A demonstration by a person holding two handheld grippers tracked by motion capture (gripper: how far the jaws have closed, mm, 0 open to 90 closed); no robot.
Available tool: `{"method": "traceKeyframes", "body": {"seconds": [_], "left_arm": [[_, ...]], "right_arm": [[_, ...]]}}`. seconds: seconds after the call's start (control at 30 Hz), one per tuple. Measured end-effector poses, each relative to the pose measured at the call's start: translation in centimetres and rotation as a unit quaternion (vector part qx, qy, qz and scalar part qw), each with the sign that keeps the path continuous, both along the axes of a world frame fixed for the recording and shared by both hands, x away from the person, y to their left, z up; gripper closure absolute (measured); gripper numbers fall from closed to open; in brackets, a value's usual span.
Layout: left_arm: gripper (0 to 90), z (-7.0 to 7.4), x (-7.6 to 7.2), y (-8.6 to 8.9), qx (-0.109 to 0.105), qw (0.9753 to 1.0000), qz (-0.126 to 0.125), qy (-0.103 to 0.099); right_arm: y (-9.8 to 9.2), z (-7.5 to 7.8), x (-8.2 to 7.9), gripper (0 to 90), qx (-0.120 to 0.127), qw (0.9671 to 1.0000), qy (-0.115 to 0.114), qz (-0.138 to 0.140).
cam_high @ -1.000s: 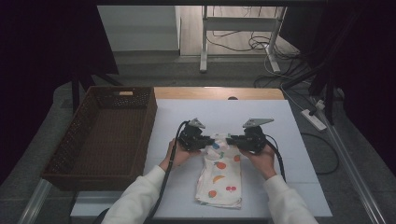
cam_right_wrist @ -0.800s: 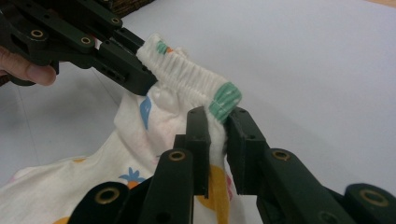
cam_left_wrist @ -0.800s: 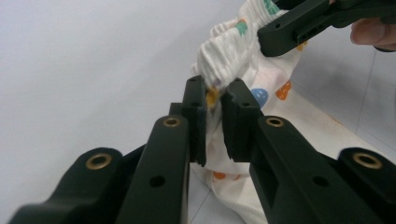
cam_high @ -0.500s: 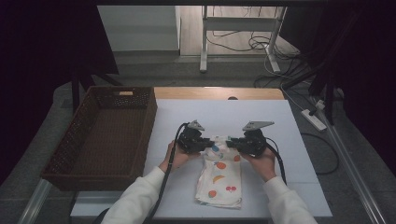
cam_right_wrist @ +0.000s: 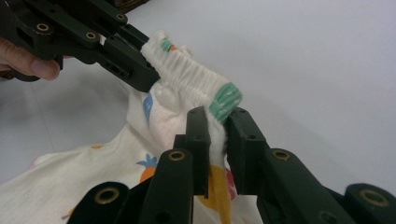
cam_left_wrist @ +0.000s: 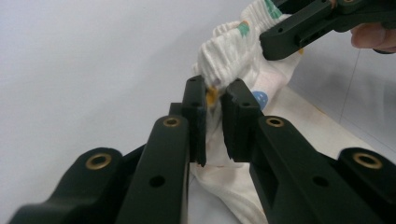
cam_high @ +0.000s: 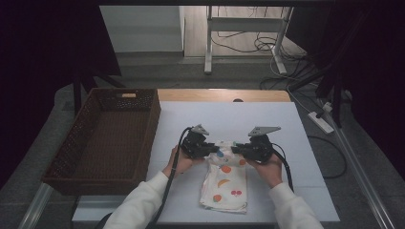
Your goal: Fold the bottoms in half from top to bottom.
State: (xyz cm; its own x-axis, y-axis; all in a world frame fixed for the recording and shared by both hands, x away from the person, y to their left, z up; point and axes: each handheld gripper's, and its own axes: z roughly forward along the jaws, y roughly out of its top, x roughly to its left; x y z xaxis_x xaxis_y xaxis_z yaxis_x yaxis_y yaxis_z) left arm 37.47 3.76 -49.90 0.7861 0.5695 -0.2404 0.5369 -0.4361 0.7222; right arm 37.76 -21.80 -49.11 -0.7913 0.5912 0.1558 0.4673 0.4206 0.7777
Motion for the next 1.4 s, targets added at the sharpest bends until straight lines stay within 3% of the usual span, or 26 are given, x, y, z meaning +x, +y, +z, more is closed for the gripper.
{"method": "traceKeyframes", "body": {"seconds": [1.4], "left_arm": [[79.8, 0.2, -2.7, 0.3, -0.004, 0.9999, -0.012, 0.003]], "right_arm": [[-0.1, -0.1, -2.9, 78.3, 0.002, 0.9999, 0.002, 0.013]]}}
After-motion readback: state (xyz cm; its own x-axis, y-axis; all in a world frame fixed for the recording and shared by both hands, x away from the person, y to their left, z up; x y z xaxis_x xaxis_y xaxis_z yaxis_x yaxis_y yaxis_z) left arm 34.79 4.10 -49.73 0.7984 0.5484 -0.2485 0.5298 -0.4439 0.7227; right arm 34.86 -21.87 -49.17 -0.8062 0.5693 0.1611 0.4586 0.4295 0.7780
